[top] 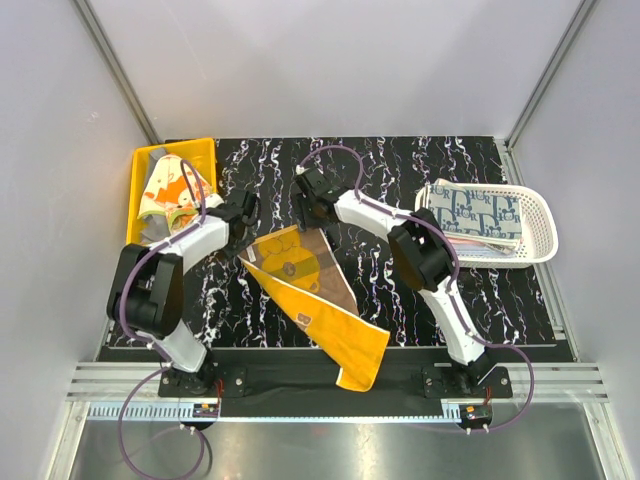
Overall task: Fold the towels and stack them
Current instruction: Flatten out the crumpled towel
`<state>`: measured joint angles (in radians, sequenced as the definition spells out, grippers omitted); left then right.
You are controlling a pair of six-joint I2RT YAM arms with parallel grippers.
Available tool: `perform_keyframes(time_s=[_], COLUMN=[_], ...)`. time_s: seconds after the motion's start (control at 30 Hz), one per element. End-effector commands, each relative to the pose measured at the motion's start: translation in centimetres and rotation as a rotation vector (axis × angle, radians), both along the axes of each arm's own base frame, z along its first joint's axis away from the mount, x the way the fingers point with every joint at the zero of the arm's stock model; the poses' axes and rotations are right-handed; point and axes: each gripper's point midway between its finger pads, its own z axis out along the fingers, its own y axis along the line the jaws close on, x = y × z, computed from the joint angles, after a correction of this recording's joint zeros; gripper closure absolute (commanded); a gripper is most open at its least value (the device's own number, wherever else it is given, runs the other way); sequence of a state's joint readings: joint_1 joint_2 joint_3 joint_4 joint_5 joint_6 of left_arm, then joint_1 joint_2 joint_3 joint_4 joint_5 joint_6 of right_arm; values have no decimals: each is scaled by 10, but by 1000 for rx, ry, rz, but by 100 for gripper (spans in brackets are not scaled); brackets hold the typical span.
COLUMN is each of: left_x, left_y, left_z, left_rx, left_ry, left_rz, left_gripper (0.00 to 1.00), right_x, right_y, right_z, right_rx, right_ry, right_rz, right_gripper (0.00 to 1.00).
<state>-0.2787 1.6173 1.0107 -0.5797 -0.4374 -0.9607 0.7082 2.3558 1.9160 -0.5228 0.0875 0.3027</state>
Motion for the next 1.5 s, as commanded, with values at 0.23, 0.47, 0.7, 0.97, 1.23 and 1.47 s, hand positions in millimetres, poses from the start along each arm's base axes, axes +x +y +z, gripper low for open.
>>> perform_keyframes(time_s=[0.23,0.47,0.7,0.97,1.23,1.47], left_x=[28,35,43,63,93,92], left_y=[-1,0,9,8,-2,-12], left_z=[-16,-26,-29,-21,5,99], left_rx=[-8,1,33,27,16,-22], left_ry=[5,30,44,7,-74,-273], left_rz=[-1,-2,4,-32,-112,-213], left_gripper=[60,62,62,76,100,100], right_x=[-7,-5,-4,4,16,17], right_y=[-12,-14,-16,-32,-44,-70], right_z=[-33,-35,-36,-15,42,125], right_rx=[-141,-155,-165,-153,-135,-88], right_ry=[24,15,11,-27,-119,-250], right_rz=[-14,-13,-14,-52,-70,-114], right_gripper=[42,65,80,92,94,100])
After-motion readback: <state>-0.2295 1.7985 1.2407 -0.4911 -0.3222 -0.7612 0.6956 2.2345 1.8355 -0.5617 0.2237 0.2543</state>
